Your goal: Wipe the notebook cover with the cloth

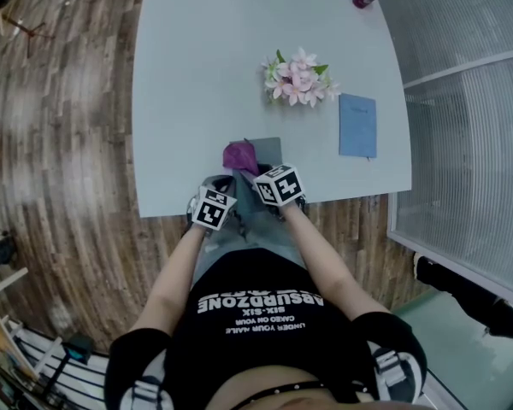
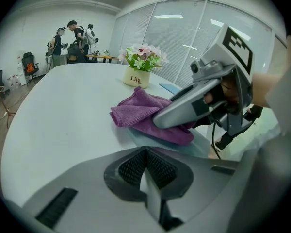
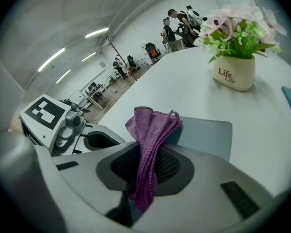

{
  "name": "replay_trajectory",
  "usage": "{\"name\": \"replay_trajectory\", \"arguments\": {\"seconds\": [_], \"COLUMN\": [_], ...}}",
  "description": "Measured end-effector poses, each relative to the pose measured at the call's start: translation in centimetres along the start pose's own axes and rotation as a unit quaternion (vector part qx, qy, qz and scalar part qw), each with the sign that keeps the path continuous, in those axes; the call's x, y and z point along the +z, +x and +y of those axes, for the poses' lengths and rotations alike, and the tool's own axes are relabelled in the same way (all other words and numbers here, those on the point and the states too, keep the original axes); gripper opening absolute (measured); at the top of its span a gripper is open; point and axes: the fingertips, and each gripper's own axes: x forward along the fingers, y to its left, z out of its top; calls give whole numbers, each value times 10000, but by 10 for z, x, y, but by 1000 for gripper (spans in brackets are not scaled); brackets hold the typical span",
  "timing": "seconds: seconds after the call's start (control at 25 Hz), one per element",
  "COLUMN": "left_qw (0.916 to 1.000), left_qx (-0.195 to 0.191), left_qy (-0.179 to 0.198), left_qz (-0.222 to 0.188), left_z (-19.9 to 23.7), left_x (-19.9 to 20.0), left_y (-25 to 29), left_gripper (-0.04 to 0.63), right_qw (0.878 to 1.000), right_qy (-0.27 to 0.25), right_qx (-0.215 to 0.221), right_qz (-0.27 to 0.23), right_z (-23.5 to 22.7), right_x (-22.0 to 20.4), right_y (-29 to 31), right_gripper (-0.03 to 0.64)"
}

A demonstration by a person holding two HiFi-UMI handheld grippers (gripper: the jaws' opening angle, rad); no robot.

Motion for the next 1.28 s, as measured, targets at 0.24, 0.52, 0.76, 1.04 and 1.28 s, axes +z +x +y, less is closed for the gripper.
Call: {"name": "replay_trajectory", "arguments": {"seconds": [0.24,0.52,0.76,1.04,1.28], "left_qw": [10000,10000,10000,9999,9999], "left_qx": [0,25,52,105,142], "left_qy": [22,65,39,30,45], "left_qz": [4,-10,-46,-57,20], "left_z": [0,0,-1,0,0], "left_x": [0,0,1,0,-5], "left_y": [-1,-1,-1,-1,-2], "left_gripper": [14,14,14,14,14], "right_qw": [9997,9981,9948,9906,9886], "right_qy": [176,386,576,673,760], "right_qx": [-153,-443,-793,-1148,-1251], "right_qz": [-59,-178,-263,-304,-364], "right_z": [-13,-35,-59,-80,-89], "right_x": [-3,-7,-11,-23,-31], "right_y": [-10,-29,-46,-63,-73], "right_gripper": [78,78,78,80,80]}}
